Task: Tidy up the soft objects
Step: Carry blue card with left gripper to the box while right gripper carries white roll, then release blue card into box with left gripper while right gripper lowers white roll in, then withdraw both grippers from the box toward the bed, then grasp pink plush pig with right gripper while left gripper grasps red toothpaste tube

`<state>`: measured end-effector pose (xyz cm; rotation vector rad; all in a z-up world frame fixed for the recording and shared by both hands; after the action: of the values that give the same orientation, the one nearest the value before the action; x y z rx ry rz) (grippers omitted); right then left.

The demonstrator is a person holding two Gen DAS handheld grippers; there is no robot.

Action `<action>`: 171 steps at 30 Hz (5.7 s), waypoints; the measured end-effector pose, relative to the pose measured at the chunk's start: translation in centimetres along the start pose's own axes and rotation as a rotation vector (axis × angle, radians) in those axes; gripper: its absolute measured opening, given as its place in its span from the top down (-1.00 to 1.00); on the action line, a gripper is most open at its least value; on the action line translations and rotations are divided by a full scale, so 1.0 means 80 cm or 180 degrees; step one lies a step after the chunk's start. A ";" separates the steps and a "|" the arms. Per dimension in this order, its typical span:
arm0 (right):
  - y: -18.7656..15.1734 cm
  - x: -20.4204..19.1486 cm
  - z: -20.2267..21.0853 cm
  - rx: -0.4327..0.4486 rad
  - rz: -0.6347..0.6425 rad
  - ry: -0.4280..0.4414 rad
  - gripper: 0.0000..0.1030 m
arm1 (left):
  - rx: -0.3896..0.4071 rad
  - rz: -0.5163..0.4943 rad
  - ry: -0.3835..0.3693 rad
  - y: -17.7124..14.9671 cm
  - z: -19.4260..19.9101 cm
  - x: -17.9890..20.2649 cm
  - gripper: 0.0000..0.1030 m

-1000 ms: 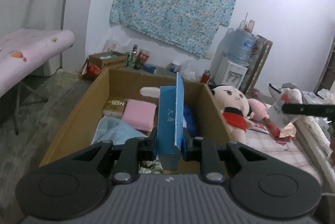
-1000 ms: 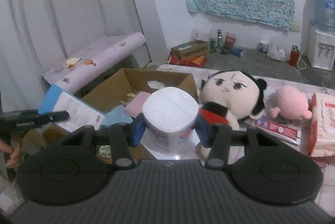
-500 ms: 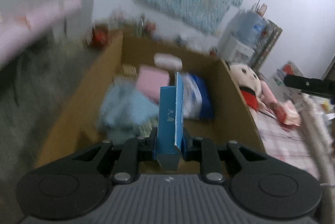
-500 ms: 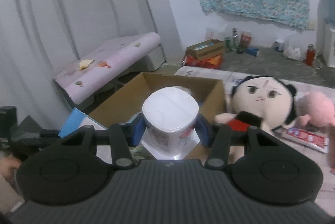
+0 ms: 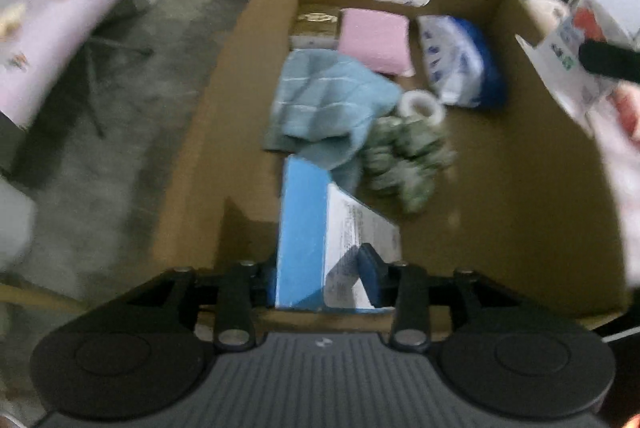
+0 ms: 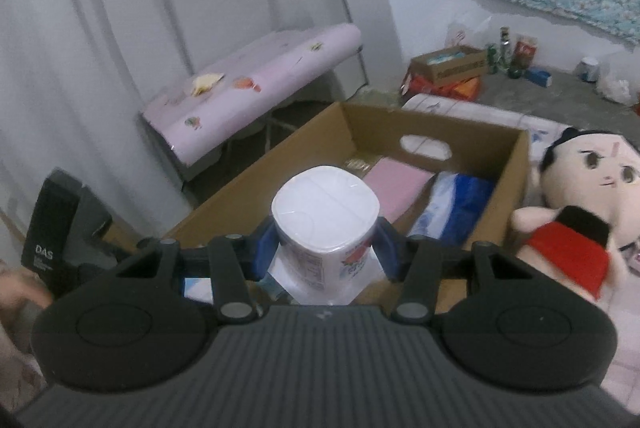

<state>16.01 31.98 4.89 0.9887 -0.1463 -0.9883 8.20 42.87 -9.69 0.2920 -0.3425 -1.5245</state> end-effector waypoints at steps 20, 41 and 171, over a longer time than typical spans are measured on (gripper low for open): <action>-0.058 -0.030 -0.068 -0.0719 0.0037 0.0102 0.02 | 0.0570 -0.0576 0.0383 0.022 0.042 0.008 -0.76; -0.119 -0.067 -0.097 -0.1235 0.0534 -0.0239 -0.39 | 0.0644 -0.0501 0.0210 0.005 0.052 0.022 -0.77; -0.058 0.537 0.145 -0.0127 -0.1302 -0.0975 -0.27 | 0.1019 -0.3108 -0.0577 0.191 -0.162 0.583 -0.19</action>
<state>31.91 -8.54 -5.26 0.8411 -0.1815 -1.5120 28.04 -3.66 -13.90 0.6334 -0.6452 -2.4662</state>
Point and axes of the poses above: each gripper's, at about its wrist camera, not at the fingertips, and z roughly against the way its jaws point, x to its right, y to its top, the point moved 9 cm from there along -z, roughly the way its jaws point, and after that the axes turned 3 degrees about -y, right-handed, at the moved point
